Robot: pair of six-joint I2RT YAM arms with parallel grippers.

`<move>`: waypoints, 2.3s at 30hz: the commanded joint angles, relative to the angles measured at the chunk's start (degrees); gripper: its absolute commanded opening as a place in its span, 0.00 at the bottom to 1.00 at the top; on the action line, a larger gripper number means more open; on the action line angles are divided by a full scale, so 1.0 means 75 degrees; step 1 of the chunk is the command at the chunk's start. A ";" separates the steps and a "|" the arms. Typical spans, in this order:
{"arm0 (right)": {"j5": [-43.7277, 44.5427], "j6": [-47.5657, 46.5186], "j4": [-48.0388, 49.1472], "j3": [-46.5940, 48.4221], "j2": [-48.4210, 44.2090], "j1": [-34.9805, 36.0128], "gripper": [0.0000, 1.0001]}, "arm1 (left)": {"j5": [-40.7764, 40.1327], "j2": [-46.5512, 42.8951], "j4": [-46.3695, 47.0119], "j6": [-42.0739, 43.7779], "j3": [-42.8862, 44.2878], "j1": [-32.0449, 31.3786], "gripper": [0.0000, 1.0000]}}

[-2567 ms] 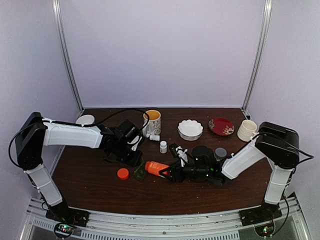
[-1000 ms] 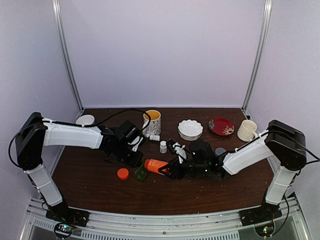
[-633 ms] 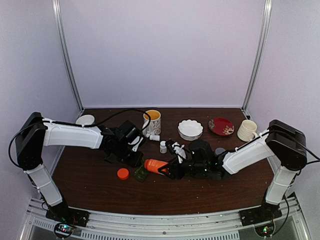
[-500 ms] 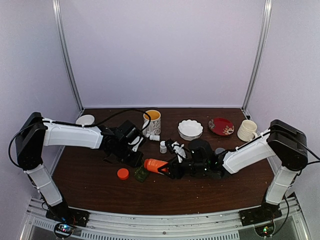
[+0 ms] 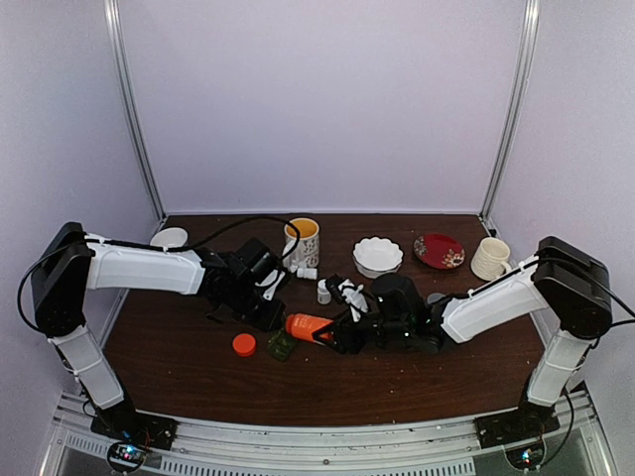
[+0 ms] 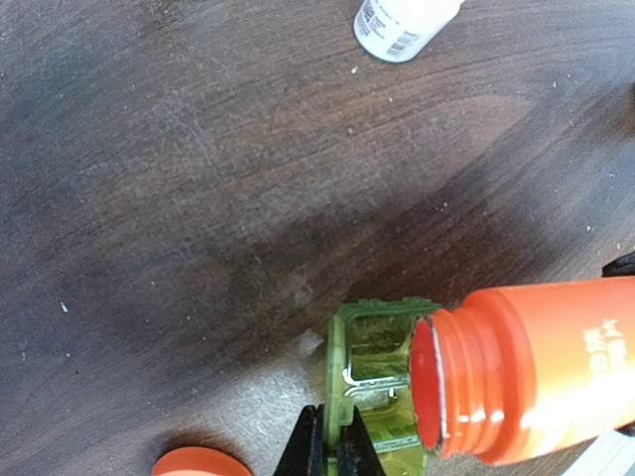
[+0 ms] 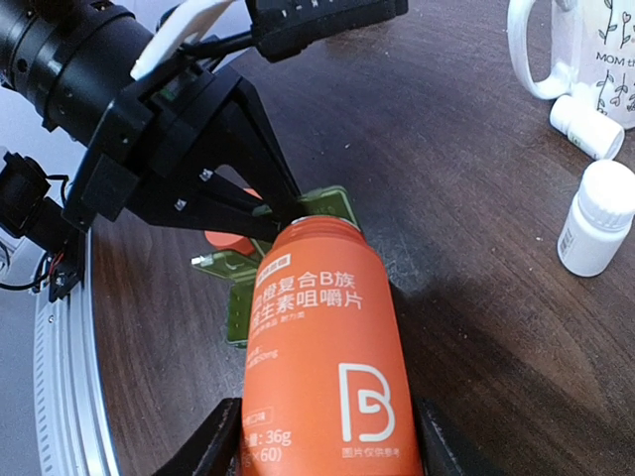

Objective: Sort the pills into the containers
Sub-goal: Pour the pill into the compartment of the pill container.

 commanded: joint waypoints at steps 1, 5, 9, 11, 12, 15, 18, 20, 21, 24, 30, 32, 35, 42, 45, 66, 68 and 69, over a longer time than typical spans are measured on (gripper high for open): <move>0.0282 0.0056 0.0322 -0.0083 -0.0324 0.0054 0.00 | 0.0067 0.0057 0.0086 0.0112 0.0224 -0.0038 0.00; 0.0179 -0.0213 -0.0220 0.0207 -0.0277 0.0078 0.00 | 0.0054 0.0067 0.0078 0.0106 0.0235 -0.0038 0.00; 0.0371 -0.0226 -0.0563 0.0320 -0.0316 0.0079 0.00 | 0.0059 0.0057 0.0082 0.0107 0.0225 -0.0038 0.00; 0.0183 -0.0229 -0.0477 0.0282 -0.0343 0.0082 0.00 | 0.0051 0.0062 0.0084 0.0095 0.0213 -0.0038 0.00; 0.0232 -0.0068 0.0001 0.0057 -0.0403 0.0089 0.00 | 0.0056 0.0069 0.0082 0.0095 0.0212 -0.0034 0.00; 0.0490 -0.0273 -0.0749 0.0340 -0.0334 0.0107 0.00 | 0.0053 0.0057 0.0086 0.0106 0.0202 -0.0049 0.00; 0.0218 -0.0157 -0.0153 0.0060 -0.0549 0.0115 0.00 | 0.0055 0.0078 0.0078 0.0095 0.0209 -0.0049 0.00; 0.0480 0.0020 0.0075 -0.0129 -0.0681 0.0124 0.00 | 0.0057 0.0077 0.0084 0.0095 0.0202 -0.0050 0.00; 0.0529 -0.0109 -0.0527 0.0164 -0.0624 0.0125 0.00 | 0.0057 0.0072 0.0081 0.0086 0.0201 -0.0060 0.00; 0.0283 -0.0288 -0.0623 0.0222 -0.0648 0.0141 0.00 | 0.0054 0.0086 0.0108 0.0072 0.0189 -0.0068 0.00; 0.0265 -0.0397 -0.1093 0.0462 -0.0561 0.0160 0.00 | 0.0063 0.0095 0.0110 0.0073 0.0199 -0.0079 0.00; 0.0245 -0.0027 0.0013 -0.0057 -0.0701 0.0161 0.00 | 0.0074 0.0103 0.0111 0.0071 0.0212 -0.0085 0.00; 0.0409 -0.0279 -0.1063 0.0463 -0.0502 0.0167 0.00 | 0.0064 0.0084 0.0110 0.0062 0.0201 -0.0085 0.00; 0.0432 -0.0360 -0.1328 0.0598 -0.0490 0.0187 0.00 | 0.0069 0.0083 0.0111 0.0059 0.0200 -0.0091 0.00; 0.0340 0.0010 -0.0090 0.0001 -0.0689 0.0196 0.00 | 0.0071 0.0092 0.0100 0.0059 0.0222 -0.0097 0.00; 0.0589 -0.0311 -0.0998 0.0323 -0.0716 0.0265 0.00 | 0.0046 0.0050 0.0104 0.0050 0.0213 -0.0106 0.00; 0.0666 -0.0579 -0.1993 0.0823 -0.0508 0.0283 0.00 | 0.0045 0.0051 0.0105 0.0048 0.0202 -0.0106 0.00; 0.0544 -0.0610 -0.1924 0.0802 -0.0514 0.0302 0.00 | 0.0041 0.0055 0.0111 0.0048 0.0201 -0.0108 0.00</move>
